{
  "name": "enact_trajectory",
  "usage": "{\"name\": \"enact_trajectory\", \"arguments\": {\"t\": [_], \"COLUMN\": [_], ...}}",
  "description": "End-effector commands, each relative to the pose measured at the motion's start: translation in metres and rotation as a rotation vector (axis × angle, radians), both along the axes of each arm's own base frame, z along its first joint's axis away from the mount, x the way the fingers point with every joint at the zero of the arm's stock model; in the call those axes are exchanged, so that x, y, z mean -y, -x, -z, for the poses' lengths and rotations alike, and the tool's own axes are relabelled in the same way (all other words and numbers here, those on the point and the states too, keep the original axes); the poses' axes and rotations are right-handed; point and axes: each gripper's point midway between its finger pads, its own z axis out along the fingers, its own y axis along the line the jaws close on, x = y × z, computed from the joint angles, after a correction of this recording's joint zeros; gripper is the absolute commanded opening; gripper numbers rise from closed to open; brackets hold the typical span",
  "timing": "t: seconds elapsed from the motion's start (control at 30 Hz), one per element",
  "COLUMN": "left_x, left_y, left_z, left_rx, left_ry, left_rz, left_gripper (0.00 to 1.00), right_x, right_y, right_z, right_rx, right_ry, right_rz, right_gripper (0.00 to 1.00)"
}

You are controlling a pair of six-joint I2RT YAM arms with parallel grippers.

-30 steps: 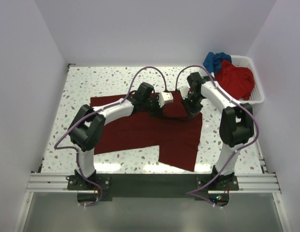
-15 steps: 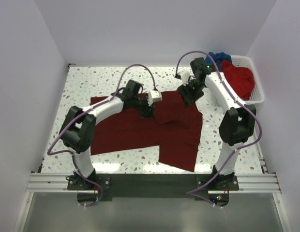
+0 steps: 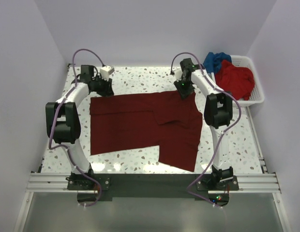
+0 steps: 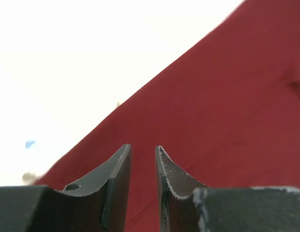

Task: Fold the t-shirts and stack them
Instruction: Fold the tshirt

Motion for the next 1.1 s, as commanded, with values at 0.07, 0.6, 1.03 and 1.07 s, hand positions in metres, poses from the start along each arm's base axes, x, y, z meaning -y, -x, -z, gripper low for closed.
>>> {"name": "enact_trajectory", "arguments": {"t": [0.07, 0.6, 1.03, 1.07], "left_x": [-0.056, -0.108, -0.051, -0.049], "left_y": [0.002, -0.052, -0.013, -0.003], "left_z": [0.046, 0.115, -0.036, -0.043], "left_rx": [-0.155, -0.244, 0.020, 0.029], "left_ry": [-0.060, -0.131, 0.058, 0.063], "left_rz": [-0.165, -0.213, 0.007, 0.010], "left_gripper": [0.30, 0.29, 0.30, 0.30], "right_x": [0.025, 0.050, -0.030, -0.045], "right_y": [-0.021, -0.057, 0.036, 0.050], "right_z": [0.006, 0.041, -0.047, -0.043], "right_rx": [0.105, 0.130, 0.036, 0.006], "right_ry": [0.108, 0.194, -0.067, -0.062], "right_rz": [0.102, 0.134, -0.141, -0.188], "right_gripper": [0.30, 0.40, 0.41, 0.41]}}
